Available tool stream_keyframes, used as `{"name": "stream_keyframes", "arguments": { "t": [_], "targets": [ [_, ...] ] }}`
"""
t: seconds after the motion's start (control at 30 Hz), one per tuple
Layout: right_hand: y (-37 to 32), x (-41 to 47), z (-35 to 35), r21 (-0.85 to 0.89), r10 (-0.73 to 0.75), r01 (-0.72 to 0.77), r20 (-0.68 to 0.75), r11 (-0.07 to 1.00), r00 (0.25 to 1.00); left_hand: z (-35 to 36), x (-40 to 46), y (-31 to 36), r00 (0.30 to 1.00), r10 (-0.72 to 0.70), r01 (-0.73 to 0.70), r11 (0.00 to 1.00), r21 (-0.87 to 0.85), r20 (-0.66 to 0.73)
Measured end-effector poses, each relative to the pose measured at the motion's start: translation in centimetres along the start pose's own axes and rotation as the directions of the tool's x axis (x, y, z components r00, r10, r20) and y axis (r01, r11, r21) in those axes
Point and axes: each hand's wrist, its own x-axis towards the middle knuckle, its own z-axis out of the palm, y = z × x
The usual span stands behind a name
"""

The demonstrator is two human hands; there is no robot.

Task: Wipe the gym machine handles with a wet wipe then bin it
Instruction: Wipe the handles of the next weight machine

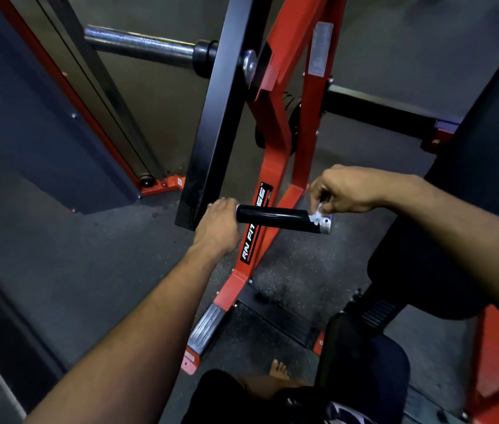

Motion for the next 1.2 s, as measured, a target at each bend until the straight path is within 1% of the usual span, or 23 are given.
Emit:
{"name": "stream_keyframes", "arguments": {
  "t": [0.07, 0.1, 0.17, 0.23, 0.3, 0.33, 0.37, 0.43, 0.47, 0.5, 0.53, 0.57, 0.7, 0.77, 0.87, 0.93, 1.1, 1.2],
  "targets": [
    [0.9, -0.7, 0.2, 0.026, 0.021, -0.02, -0.022, 0.999, 1.0, -0.5, 0.2, 0.3, 0.999, -0.025, 0.025, 1.0, -0.004, 0.03],
    [1.3, -0.9, 0.4, 0.071, 0.033, -0.029, -0.05, 0.997, 0.998, -0.7, 0.4, 0.4, 0.998, -0.039, 0.039, 0.999, -0.001, 0.045],
    [1.7, -1.0, 0.9, 0.237, 0.062, -0.031, -0.126, 0.971, 0.99, -1.3, 1.0, 0.6, 0.995, -0.071, 0.071, 0.997, 0.007, 0.072],
    [1.7, -0.6, 1.9, 0.454, 0.11, -0.035, -0.14, 0.89, 0.984, -1.7, 1.5, 0.8, 0.991, -0.09, 0.095, 0.994, -0.048, 0.099],
    [1.9, 0.2, 3.6, 0.61, 0.159, -0.061, -0.107, 0.79, 0.981, -1.9, 1.9, 1.3, 0.989, -0.078, 0.097, 0.983, -0.153, 0.123],
    [2.2, 0.4, 4.7, 0.703, 0.19, -0.069, -0.095, 0.708, 0.977, -1.9, 2.0, 1.6, 0.99, -0.061, 0.083, 0.982, -0.172, 0.13],
    [2.6, 0.3, 5.9, 0.811, 0.235, -0.068, -0.087, 0.58, 0.968, -1.8, 2.2, 1.7, 0.99, -0.045, 0.066, 0.985, -0.158, 0.135],
    [3.8, -0.6, 7.9, 0.963, 0.327, -0.044, -0.047, 0.266, 0.944, -1.8, 2.7, 1.7, 0.991, -0.035, 0.048, 0.993, -0.106, 0.126],
    [4.2, -1.4, 8.8, 0.992, 0.346, -0.013, -0.031, 0.125, 0.938, -1.8, 2.9, 1.6, 0.992, -0.04, 0.051, 0.995, -0.089, 0.122],
    [4.5, -2.2, 9.6, 1.0, 0.356, 0.014, -0.022, 0.024, 0.934, -1.8, 3.1, 1.5, 0.991, -0.046, 0.056, 0.996, -0.075, 0.122],
    [4.6, -2.8, 10.3, 0.999, 0.36, 0.036, -0.019, -0.04, 0.933, -1.8, 3.4, 1.5, 0.99, -0.05, 0.058, 0.996, -0.062, 0.131],
    [4.4, -3.2, 10.9, 0.995, 0.368, 0.055, -0.022, -0.078, 0.93, -1.7, 3.7, 1.6, 0.988, -0.05, 0.058, 0.997, -0.053, 0.146],
    [2.7, -2.4, 12.9, 0.971, 0.478, 0.146, -0.04, -0.188, 0.877, -0.9, 4.9, 2.7, 0.974, -0.015, 0.028, 0.998, -0.054, 0.227],
    [1.5, -1.3, 13.5, 0.956, 0.502, 0.173, -0.031, -0.239, 0.864, -0.4, 5.6, 3.0, 0.965, -0.004, 0.014, 0.999, -0.039, 0.264],
    [-0.6, 0.2, 14.4, 0.906, 0.561, 0.236, 0.003, -0.352, 0.828, -0.1, 6.1, 3.0, 0.962, -0.004, 0.007, 1.0, -0.01, 0.272],
    [-1.9, 1.3, 15.2, 0.856, 0.598, 0.294, 0.022, -0.426, 0.801, 0.0, 6.4, 2.7, 0.963, 0.01, -0.001, 0.999, -0.033, 0.27],
    [-4.9, 4.1, 16.3, 0.818, 0.684, 0.32, 0.117, -0.478, 0.72, -0.1, 6.5, 2.4, 0.952, 0.048, -0.01, 0.992, -0.125, 0.303],
    [-5.7, 3.7, 16.0, 0.684, 0.71, 0.445, 0.152, -0.578, 0.688, -0.2, 6.5, 2.3, 0.944, 0.048, -0.004, 0.991, -0.132, 0.327]
  ]
}}
